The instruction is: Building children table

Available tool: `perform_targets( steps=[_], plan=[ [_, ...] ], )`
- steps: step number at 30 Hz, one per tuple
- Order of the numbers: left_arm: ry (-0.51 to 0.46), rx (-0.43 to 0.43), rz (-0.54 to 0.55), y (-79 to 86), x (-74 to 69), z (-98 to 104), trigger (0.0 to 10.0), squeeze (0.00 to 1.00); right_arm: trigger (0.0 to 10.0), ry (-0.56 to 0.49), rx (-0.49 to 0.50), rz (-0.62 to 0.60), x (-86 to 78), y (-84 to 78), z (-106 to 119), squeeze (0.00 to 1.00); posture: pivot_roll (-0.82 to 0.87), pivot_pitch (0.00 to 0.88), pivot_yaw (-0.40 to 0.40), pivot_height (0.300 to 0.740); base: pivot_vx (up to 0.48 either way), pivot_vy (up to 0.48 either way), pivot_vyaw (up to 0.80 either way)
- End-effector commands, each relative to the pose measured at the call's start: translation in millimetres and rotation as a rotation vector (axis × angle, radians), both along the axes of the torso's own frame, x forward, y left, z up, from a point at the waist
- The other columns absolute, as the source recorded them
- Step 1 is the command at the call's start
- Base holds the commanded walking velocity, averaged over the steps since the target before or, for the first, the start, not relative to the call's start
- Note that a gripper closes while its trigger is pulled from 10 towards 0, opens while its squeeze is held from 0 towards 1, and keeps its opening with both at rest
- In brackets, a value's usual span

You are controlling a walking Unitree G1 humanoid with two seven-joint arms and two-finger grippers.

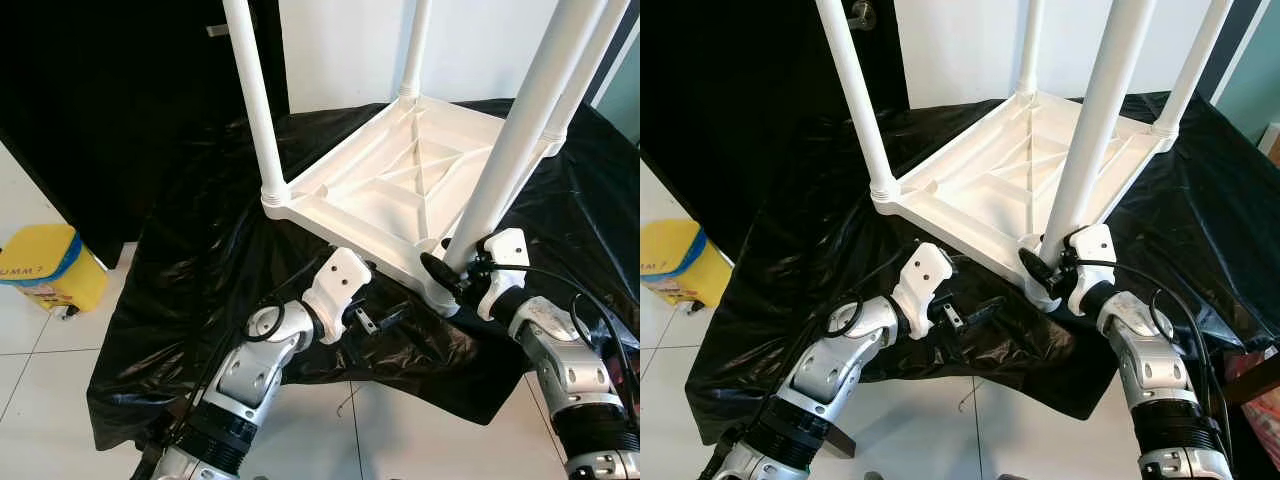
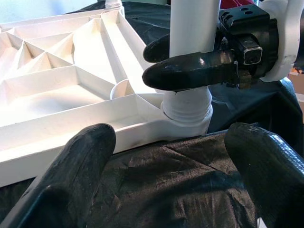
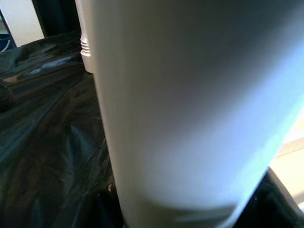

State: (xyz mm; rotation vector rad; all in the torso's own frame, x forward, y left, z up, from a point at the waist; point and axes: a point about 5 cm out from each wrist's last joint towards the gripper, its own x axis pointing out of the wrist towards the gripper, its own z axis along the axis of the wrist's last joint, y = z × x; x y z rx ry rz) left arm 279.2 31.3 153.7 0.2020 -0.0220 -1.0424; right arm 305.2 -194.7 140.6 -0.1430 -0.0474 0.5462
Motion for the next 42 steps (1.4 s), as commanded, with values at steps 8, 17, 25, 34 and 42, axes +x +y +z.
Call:
perform_targets(
  steps=[8, 17, 25, 34, 42],
  plan=[
    [0.009, -0.008, 0.023, 0.8, 1.2, -2, 10.0, 0.00, 10.0, 0.082, 0.050, -0.038, -0.5, 12.8, -18, 0.00, -0.14, 0.022, -0.002, 0.740, 0.000, 0.000, 0.00],
    [0.013, -0.018, 0.029, -1.1, 1.1, -3, 10.0, 0.00, 10.0, 0.083, 0.096, -0.246, -1.7, 26.3, -26, 0.00, -0.14, 0.015, -0.016, 0.740, 0.000, 0.000, 0.00],
    [0.012, -0.027, 0.043, 0.2, 2.4, -3, 10.0, 0.00, 10.0, 0.106, 0.141, -0.462, -5.2, 34.9, -36, 0.00, -0.13, 0.006, -0.027, 0.740, 0.000, 0.000, 0.00],
    [0.013, -0.034, 0.049, 0.0, 3.1, -3, 10.0, 0.00, 10.0, 0.093, 0.165, -0.638, -5.8, 39.6, -35, 0.00, -0.12, 0.000, -0.034, 0.740, 0.000, 0.000, 0.00],
    [0.002, -0.022, 0.051, 0.6, 6.5, -4, 10.0, 0.00, 10.0, 0.097, 0.199, -0.732, -5.9, 52.4, -35, 0.00, -0.12, 0.000, -0.023, 0.740, 0.000, 0.000, 0.00]
  ],
)
